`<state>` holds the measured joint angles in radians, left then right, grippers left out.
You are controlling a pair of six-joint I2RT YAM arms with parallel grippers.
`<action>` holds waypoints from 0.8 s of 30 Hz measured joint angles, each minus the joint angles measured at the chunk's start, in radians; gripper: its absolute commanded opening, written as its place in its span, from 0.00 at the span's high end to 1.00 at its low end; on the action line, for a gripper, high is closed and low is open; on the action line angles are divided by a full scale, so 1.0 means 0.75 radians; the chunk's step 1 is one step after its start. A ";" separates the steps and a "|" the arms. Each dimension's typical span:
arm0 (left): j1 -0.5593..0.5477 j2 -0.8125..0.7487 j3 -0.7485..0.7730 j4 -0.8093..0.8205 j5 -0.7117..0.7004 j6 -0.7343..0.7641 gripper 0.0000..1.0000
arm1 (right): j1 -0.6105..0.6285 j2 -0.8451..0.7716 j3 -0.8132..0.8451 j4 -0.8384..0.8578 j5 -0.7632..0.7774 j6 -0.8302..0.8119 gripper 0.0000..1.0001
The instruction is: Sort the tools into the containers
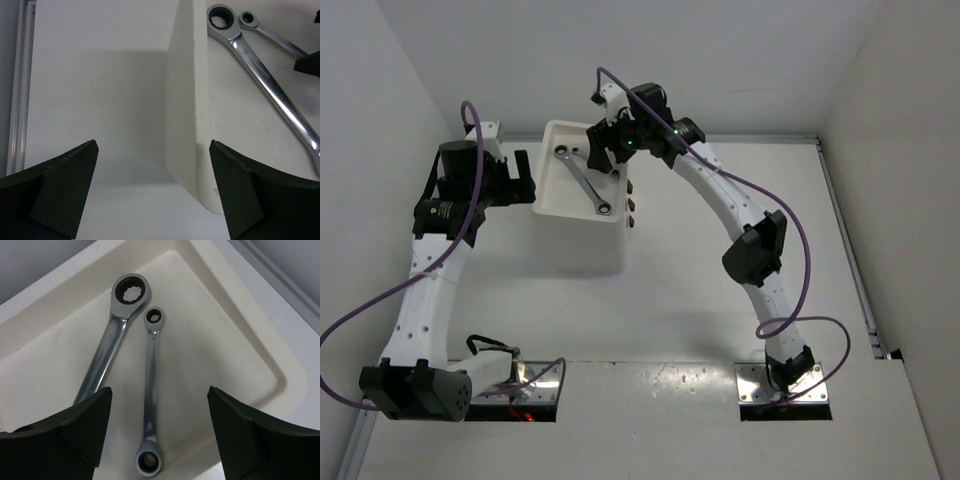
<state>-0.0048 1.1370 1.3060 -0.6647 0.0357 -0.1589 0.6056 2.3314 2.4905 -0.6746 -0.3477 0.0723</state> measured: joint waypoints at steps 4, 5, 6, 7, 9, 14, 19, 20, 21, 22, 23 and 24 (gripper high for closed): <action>0.000 -0.010 0.000 -0.001 0.005 0.004 0.00 | 0.002 -0.120 -0.091 -0.007 0.057 -0.017 0.19; 0.000 -0.018 0.000 -0.001 0.005 0.008 0.00 | 0.003 -0.168 -0.119 -0.014 0.079 -0.027 0.19; 0.000 -0.028 0.000 -0.001 0.006 0.013 0.00 | 0.005 -0.234 -0.156 -0.012 0.106 -0.040 0.19; 0.000 -0.040 0.000 -0.001 0.007 0.020 0.00 | 0.008 -0.309 -0.196 -0.009 0.137 -0.060 0.18; 0.000 -0.071 0.000 -0.001 0.007 0.035 0.00 | 0.010 -0.490 -0.298 -0.004 0.197 -0.098 0.17; 0.000 -0.151 -0.006 -0.002 -0.016 0.077 0.00 | -0.185 -1.088 -0.722 0.068 0.270 -0.174 0.14; 0.000 -0.203 -0.036 -0.004 -0.068 0.161 0.00 | -0.656 -1.521 -1.340 0.090 0.356 -0.216 0.11; 0.000 -0.214 -0.048 0.000 -0.075 0.176 0.00 | -0.689 -1.573 -1.456 0.069 0.357 -0.225 0.11; 0.000 -0.228 -0.067 0.005 -0.081 0.193 0.00 | -0.711 -1.610 -1.555 0.055 0.358 -0.228 0.11; 0.000 -0.243 -0.092 0.010 -0.088 0.207 0.00 | -0.729 -1.646 -1.660 0.042 0.358 -0.226 0.10; 0.000 -0.255 -0.116 0.013 -0.096 0.217 0.00 | -0.749 -1.681 -1.757 0.013 0.357 -0.222 0.10; 0.000 -0.266 -0.144 0.014 -0.107 0.229 0.00 | -0.770 -1.714 -1.837 0.001 0.349 -0.216 0.10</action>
<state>-0.0048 0.9379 1.1980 -0.6540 -0.0448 0.0132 0.0280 1.0462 1.1130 -0.6739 -0.0856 -0.0898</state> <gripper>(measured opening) 1.000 0.896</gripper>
